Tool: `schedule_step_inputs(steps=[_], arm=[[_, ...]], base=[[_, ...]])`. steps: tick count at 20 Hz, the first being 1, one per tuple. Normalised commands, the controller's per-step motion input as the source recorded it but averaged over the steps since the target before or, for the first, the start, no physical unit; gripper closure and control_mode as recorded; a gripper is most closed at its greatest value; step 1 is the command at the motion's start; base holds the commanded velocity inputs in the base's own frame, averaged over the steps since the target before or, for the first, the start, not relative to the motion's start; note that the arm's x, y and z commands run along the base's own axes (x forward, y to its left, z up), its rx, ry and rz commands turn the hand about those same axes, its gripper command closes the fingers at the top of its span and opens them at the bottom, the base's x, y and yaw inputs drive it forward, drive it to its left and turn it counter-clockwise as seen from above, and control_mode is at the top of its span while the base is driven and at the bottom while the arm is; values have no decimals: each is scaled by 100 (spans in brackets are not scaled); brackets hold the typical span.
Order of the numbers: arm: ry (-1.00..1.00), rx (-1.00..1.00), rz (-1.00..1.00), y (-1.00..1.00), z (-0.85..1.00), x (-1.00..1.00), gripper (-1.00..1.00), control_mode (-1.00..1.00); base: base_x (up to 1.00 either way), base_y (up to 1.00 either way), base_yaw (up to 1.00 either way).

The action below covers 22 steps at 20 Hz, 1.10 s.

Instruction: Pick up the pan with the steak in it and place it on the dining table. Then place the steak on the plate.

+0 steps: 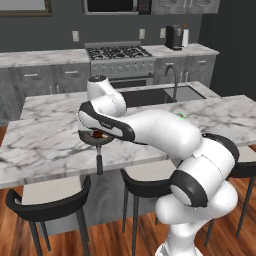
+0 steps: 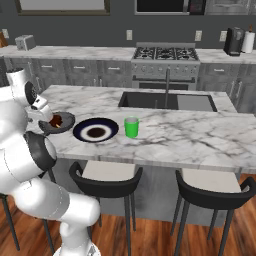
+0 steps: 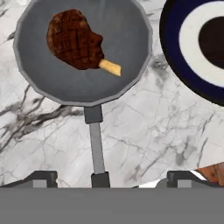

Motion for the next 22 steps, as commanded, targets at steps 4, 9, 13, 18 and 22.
schedule_step_inputs(steps=[4, 9, 13, 18, 22], arm=[[-7, -3, 9, -18, -15, 77, -100, -100], [0, -1, 19, -17, -17, 78, -100, -100], [1, -1, 23, -10, -17, 56, -100, -100], [1, -3, 19, 0, -20, 23, -100, -100], [3, -3, 16, 4, -12, 6, -100, -100]], base=[[0, 0, 0], [0, 0, 0], [0, 0, 0], [0, 0, 0], [0, 0, 0]])
